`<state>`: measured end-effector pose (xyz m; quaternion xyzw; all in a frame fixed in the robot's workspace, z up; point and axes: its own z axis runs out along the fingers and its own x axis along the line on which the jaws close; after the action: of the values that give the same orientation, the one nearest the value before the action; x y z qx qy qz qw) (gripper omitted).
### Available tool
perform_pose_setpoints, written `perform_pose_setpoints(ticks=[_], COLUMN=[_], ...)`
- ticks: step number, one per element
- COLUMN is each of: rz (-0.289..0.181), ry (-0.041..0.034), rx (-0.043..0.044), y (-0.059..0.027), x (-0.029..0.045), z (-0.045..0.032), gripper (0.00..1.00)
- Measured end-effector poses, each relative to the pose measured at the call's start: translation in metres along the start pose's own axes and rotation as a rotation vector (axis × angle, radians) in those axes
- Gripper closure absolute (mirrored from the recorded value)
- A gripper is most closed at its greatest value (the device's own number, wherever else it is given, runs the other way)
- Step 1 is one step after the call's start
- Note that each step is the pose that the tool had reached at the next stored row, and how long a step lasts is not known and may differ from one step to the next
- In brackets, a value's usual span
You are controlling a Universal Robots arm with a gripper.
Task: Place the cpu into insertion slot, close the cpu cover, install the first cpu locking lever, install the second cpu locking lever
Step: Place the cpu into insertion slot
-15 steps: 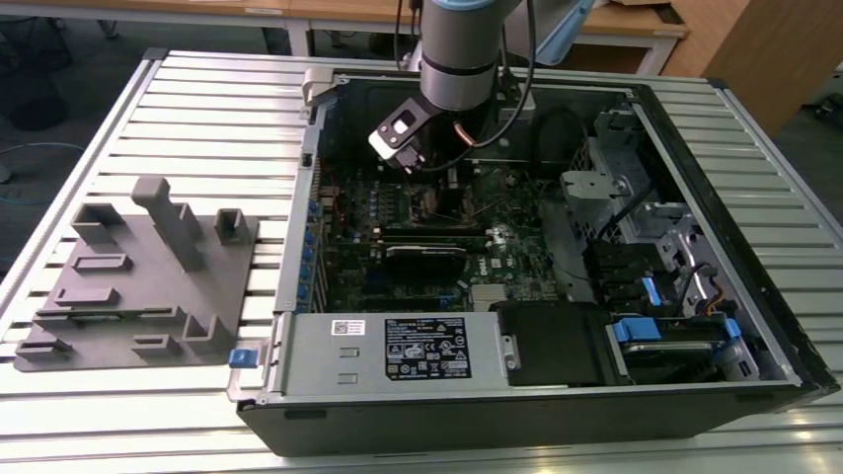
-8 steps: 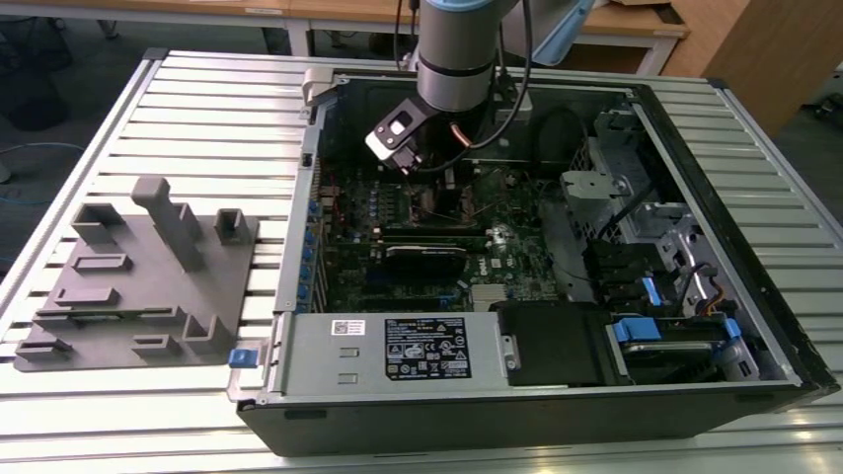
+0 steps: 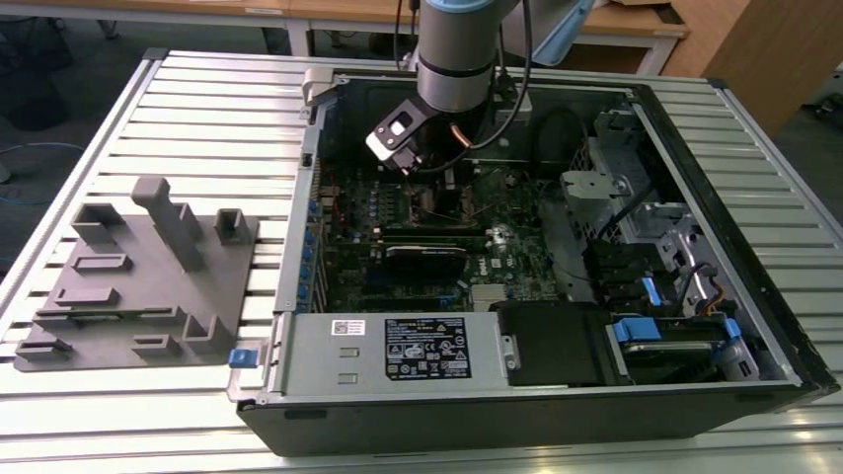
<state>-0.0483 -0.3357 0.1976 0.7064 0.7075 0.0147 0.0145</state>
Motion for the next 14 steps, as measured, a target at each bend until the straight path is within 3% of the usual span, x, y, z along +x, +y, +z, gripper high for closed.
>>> perform_pose_setpoints(ticks=[14], rz=[0.0], ry=[0.0002], rx=[-0.0002], y=[0.0004], x=[0.0001], z=[0.0033], gripper=[0.46])
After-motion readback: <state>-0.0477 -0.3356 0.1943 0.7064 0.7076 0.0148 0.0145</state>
